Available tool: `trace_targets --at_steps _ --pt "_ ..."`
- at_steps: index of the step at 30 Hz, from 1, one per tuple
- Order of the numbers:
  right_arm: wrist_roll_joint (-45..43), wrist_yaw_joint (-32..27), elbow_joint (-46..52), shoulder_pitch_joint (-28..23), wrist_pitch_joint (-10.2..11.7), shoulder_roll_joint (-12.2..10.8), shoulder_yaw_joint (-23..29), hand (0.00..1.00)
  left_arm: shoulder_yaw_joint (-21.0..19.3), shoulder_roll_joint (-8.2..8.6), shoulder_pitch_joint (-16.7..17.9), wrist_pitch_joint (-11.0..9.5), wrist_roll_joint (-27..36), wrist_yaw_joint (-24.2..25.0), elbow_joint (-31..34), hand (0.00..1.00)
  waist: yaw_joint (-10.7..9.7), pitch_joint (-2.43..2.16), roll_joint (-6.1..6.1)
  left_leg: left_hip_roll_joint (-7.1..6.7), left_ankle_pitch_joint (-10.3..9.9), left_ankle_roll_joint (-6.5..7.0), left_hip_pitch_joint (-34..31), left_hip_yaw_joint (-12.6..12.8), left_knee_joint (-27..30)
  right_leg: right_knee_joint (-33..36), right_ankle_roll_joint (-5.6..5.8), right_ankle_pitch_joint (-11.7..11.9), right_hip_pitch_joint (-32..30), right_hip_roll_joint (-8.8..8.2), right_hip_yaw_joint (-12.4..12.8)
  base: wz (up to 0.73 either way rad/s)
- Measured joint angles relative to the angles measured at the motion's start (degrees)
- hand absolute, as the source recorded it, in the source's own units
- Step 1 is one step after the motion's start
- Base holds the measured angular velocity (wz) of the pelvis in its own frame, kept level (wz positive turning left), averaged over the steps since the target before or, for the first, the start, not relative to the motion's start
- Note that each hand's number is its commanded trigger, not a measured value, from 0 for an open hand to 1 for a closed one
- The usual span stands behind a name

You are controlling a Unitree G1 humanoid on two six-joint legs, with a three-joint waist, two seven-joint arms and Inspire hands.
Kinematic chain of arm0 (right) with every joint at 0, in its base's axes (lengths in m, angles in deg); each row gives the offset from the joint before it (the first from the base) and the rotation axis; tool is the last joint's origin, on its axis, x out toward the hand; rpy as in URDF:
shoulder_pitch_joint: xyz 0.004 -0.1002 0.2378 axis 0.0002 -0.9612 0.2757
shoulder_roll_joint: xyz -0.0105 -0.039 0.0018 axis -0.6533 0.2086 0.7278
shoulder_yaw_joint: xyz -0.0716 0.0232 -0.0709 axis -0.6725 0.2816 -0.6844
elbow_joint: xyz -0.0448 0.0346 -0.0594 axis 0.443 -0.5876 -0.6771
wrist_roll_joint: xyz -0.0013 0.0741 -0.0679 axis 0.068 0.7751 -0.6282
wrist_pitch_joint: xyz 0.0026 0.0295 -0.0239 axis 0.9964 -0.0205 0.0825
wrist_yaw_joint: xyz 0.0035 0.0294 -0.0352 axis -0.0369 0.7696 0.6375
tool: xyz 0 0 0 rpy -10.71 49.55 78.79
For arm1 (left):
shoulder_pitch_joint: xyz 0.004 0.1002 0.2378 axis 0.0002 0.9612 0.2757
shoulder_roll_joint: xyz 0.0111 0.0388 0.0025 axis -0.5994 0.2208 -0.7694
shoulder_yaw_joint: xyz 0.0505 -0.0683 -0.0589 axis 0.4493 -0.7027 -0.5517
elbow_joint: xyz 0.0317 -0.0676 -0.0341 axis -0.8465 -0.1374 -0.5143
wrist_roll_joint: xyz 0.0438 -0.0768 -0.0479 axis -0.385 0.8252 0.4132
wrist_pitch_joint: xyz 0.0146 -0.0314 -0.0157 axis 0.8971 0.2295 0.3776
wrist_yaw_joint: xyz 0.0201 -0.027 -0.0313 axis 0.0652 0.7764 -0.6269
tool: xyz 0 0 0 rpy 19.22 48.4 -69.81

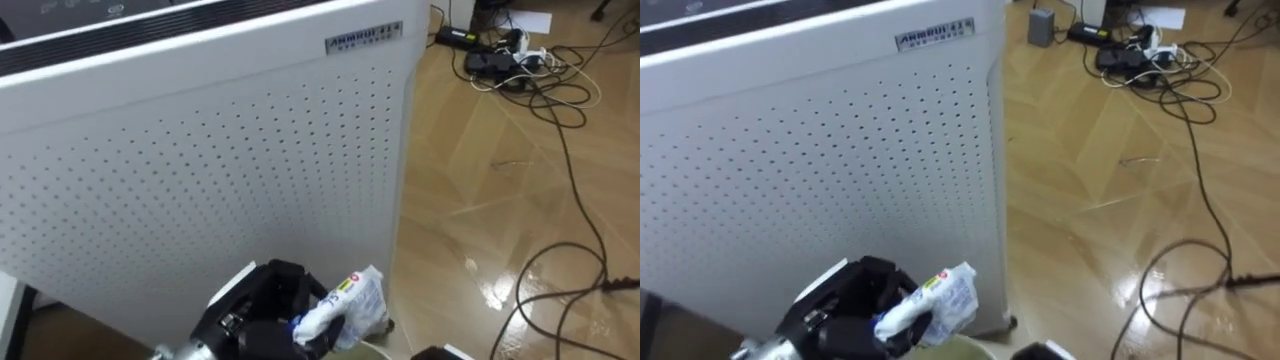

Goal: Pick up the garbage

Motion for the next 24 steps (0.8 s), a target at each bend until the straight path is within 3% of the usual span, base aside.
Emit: trace_targets --at_steps 8,11,23,24 --pt "0.3 -0.9 -2.0 2.2 0.6 -1.4 -1.1 1.00 2.4 -0.16 -1.9 0.0 -2.0 0.0 -8.2 1.00 0.0 0.53 -0.86 -0.13 0.2 0.00 -4.9 -0.1 2.2 2.4 -0.05 -0.2 -4.8 -0.64 -0.7 0.02" --pt "1.1 -1.5 -2.1 2.6 0.6 -2.3 -1.1 1.00 3.3 -0.06 -2.1 0.0 -2.0 0.1 -10.0 1.00 0.2 0.57 -1.05 -0.17 0.3 0.06 -6.5 0.0 2.6 2.8 -0.06 -0.2 -6.6 -0.65 -0.7 0.00" --pt "2.2 -2.6 -2.6 3.5 0.7 -2.2 -1.1 1.00 3.7 0.13 -4.1 0.1 -2.0 0.4 -14.0 1.00 1.3 0.55 -1.02 -0.11 0.3 0.06 -9.3 0.0 2.9 3.4 -0.15 -0.2 -9.4 -0.73 -0.7 0.00" --pt "2.3 -2.7 -2.6 3.5 0.7 -2.2 -1.1 1.00 3.7 0.13 -4.1 0.1 -2.0 0.4 -14.0 0.54 1.4 0.55 -1.02 -0.11 0.3 0.06 -9.3 0.0 2.9 3.4 -0.15 -0.2 -9.4 -0.70 -0.7 0.00"
